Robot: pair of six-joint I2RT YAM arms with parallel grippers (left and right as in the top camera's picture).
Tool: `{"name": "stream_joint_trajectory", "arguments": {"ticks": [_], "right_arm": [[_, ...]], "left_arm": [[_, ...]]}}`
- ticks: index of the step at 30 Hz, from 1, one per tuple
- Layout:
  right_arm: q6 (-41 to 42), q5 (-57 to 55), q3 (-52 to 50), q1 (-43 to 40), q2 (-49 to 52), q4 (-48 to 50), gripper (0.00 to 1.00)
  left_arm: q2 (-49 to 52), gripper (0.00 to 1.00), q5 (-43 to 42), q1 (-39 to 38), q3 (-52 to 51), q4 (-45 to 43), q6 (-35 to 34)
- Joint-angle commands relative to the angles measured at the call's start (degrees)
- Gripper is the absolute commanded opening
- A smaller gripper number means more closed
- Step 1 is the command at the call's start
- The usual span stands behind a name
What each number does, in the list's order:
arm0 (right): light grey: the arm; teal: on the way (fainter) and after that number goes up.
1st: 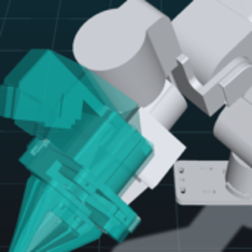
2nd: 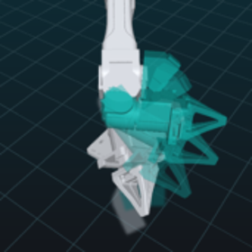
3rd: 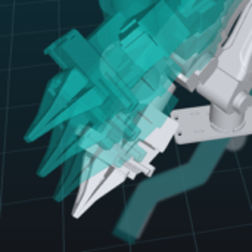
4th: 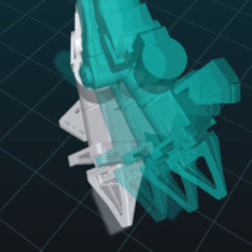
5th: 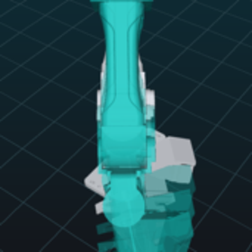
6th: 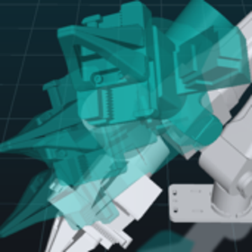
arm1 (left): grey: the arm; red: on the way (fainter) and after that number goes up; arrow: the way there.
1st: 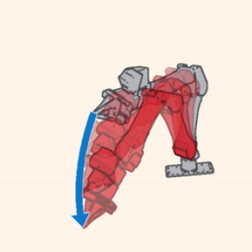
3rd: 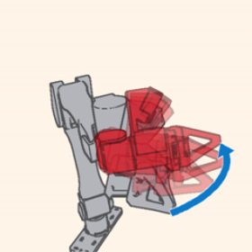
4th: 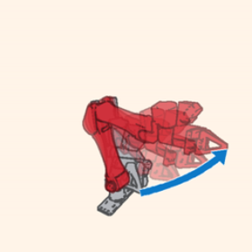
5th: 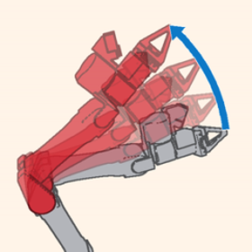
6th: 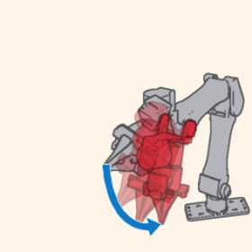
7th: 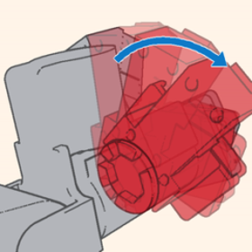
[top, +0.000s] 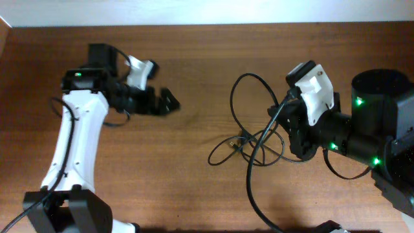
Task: Untangle cables
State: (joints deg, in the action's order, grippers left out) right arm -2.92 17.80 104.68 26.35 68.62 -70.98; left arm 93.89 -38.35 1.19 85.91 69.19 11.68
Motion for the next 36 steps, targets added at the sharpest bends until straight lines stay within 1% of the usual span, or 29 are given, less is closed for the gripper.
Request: {"name": "stream_joint_trajectory", "arguments": {"ticks": [1, 2, 5, 6, 8, 11, 12, 13, 15, 16, 17, 18, 19, 20, 21, 22, 23, 25, 26, 27, 28, 31, 33, 36], "right_arm": [[5.99, -0.55, 0.76, -0.17, -1.14, 2.95, 0.04], [6.88, -0.72, 0.76, -0.17, -1.14, 3.72, 0.04], [7.93, -0.7, 0.76, -0.17, -1.14, 3.74, 0.04], [7.93, -0.68, 0.76, -0.17, -1.16, 3.76, 0.04], [7.93, -0.17, 0.76, -0.17, -1.64, 4.02, 0.04], [7.91, 1.44, 0.76, -0.17, -4.24, 5.27, 0.04], [7.91, 1.44, 0.76, -0.17, -5.51, 5.46, 0.04], [7.91, 1.44, 0.76, -0.17, -6.69, 5.64, 0.04], [7.91, 1.46, 0.76, -0.17, -8.46, 5.88, 0.04], [7.91, 1.44, 0.76, -0.17, -9.07, 5.86, 0.04], [7.91, 1.42, 0.76, -0.17, -9.14, 5.84, 0.04], [7.91, 1.38, 0.76, -0.17, -9.07, 5.79, 0.04], [7.89, 0.83, 0.76, -0.17, -9.07, 5.46, 0.04], [7.89, -1.27, 0.76, -0.17, -9.07, 4.79, 0.04], [7.89, -5.35, 0.76, -0.17, -9.07, 3.58, 0.04], [7.91, -10.1, 0.76, -0.17, -9.05, 2.14, 0.04], [7.91, -16.52, 0.76, -0.17, -9.01, -0.2, 0.04], [7.93, -23.74, 0.76, -0.17, -9.03, -3.26, 0.04], [7.93, -25.86, 0.76, -0.17, -9.01, -4.24, 0.04], [7.93, -26.47, 0.76, -0.17, -9.03, -4.72, 0.04], [7.93, -26.47, 0.76, -0.17, -9.03, -4.94, 0.04], [7.93, -26.51, 0.76, -0.17, -9.03, -4.92, 0.04], [7.93, -27.74, 0.76, -0.17, -9.03, -4.92, 0.04], [7.93, -29.55, 0.76, -0.17, -9.03, -4.9, 0.04]], "left_arm": [[0.24, 0.99, -14.64, -9.57, 0.39, 11.28, 34.64], [0.24, 1.0, -14.29, -14.16, 0.39, 14.58, 42.86], [0.24, 1.0, -12.85, -23.02, 0.39, 14.4, 48.94], [0.31, 0.96, -12.57, -25.33, 0.39, 14.19, 49.96], [0.42, 0.99, -10.1, -28.09, 0.39, 13.57, 49.94], [1.7, 0.99, -8.59, -29.97, 0.39, 11.82, 49.92], [1.79, 0.94, -8.59, -29.97, 0.39, 11.37, 49.92], [1.79, 0.87, -8.83, -29.97, 0.39, 10.97, 49.92], [1.79, 0.85, -8.83, -29.97, 0.39, 10.29, 49.92], [1.79, 0.72, -9.44, -29.97, 0.39, 9.94, 49.9], [1.79, 0.27, -10.36, -29.97, 0.39, 9.62, 49.9], [1.79, 0.0, -10.49, -29.97, 0.39, 9.27, 49.77], [1.79, 0.0, -11.04, -29.97, 0.39, 9.29, 49.27], [1.79, 0.0, -11.13, -29.9, 0.39, 9.38, 47.69], [1.66, 0.0, -11.82, -29.51, 0.61, 9.29, 43.08], [1.4, 0.0, -11.89, -29.16, 0.76, 9.18, 41.44], [0.57, 0.0, -11.78, -27.8, 1.46, 8.15, 37.99], [-0.96, 0.0, -6.73, -22.36, 2.32, 1.81, 20.63], [-1.49, 0.0, -2.82, -18.62, 2.32, -1.73, 10.34], [-1.57, 0.0, 0.13, -15.04, 2.32, -3.91, 2.78], [-1.55, 0.0, 3.19, -10.99, 2.32, -4.94, -3.28], [-1.55, 0.0, 9.18, -2.21, 2.32, -3.82, -11.89], [-1.55, 0.0, 9.27, 1.09, 2.32, -2.69, -12.98], [-1.55, 0.0, 9.29, 1.05, 2.29, -2.47, -12.96]]}}
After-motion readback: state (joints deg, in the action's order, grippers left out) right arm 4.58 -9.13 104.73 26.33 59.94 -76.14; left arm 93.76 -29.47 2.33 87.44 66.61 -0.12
